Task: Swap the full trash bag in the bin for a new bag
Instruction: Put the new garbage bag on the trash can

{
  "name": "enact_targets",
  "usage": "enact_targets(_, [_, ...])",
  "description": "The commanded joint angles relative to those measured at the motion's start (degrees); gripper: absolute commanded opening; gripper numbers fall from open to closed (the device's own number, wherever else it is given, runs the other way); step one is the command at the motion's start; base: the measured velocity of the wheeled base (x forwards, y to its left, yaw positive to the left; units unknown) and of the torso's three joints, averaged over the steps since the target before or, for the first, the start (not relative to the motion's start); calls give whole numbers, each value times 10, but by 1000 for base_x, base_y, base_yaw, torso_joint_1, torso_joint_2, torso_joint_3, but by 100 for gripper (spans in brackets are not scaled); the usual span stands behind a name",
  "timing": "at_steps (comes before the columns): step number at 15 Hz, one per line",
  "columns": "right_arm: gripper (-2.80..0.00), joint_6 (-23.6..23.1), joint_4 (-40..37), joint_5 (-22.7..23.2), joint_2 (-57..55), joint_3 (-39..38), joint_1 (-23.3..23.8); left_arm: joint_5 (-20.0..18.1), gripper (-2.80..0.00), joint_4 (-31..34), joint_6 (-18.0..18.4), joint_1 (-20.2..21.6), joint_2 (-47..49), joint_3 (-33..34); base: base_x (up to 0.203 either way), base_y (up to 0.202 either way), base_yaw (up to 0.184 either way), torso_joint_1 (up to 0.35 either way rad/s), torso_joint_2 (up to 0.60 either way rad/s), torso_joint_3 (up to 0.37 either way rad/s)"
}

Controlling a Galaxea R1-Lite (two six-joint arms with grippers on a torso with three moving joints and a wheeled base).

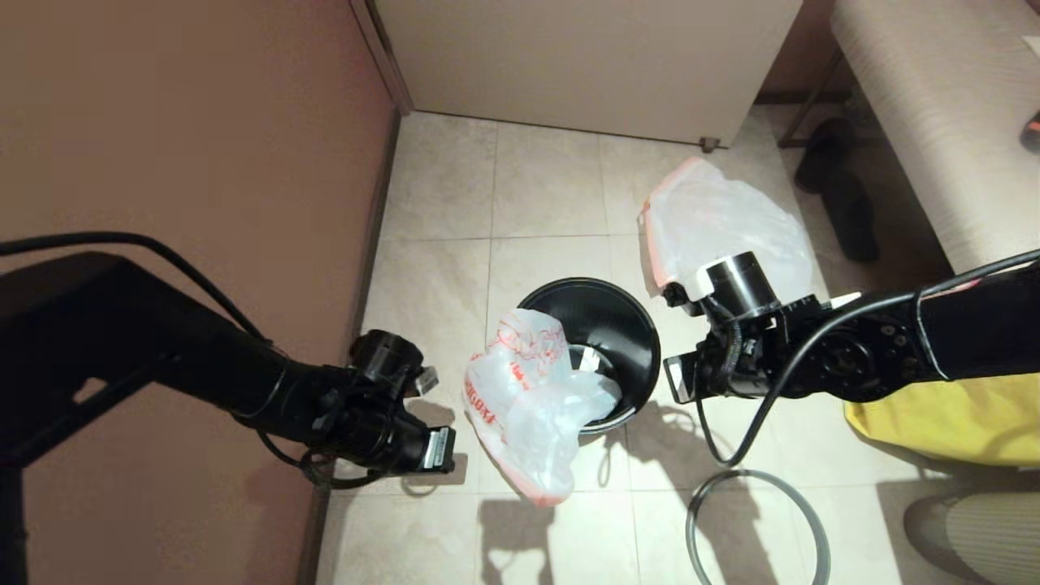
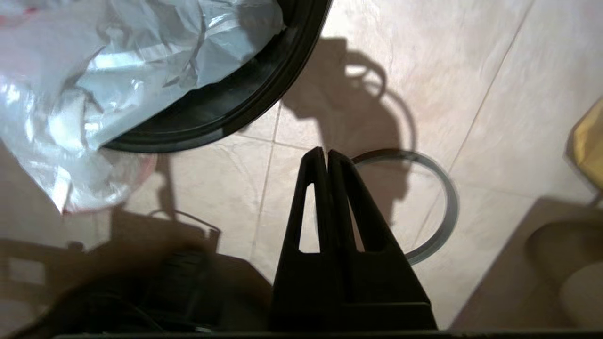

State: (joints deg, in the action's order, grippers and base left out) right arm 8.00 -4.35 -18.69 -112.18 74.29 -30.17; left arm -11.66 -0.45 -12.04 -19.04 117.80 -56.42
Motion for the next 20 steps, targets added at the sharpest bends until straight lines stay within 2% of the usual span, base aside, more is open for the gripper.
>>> enact_targets(1, [-280,5,1,0,30,-9,1,30,-280,-70,0,-19,74,21,0,0,0,0,0,0])
enact_targets(3, [-280,31,2,1,35,-4,2,47,-280,-176,4,-48,114,48,0,0,0,0,0,0])
enact_targets(6, [-280,38,3,13,35,13,13,60,-280,-283,37,-78,168,49,0,0,0,0,0,0])
enact_targets(8, [-280,38,0,38,41,29,20,67,-280,-313,112,-85,199,49,0,0,0,0,0,0])
enact_targets(10, [-280,32,0,47,45,32,35,89,-280,-329,142,-96,217,60,0,0,0,0,0,0])
enact_targets(12, [-280,17,1,68,40,45,51,103,-280,-387,191,-96,245,51,0,0,0,0,0,0])
enact_targets(15, [-280,17,-1,74,38,67,55,121,-280,-542,207,-94,272,50,0,0,0,0,0,0])
enact_targets(18, [-280,18,-1,80,41,67,54,195,-280,-730,208,-96,311,63,0,0,0,0,0,0])
enact_targets(20, [-280,20,-4,80,41,64,49,215,-280,-783,206,-107,312,109,0,0,0,0,0,0])
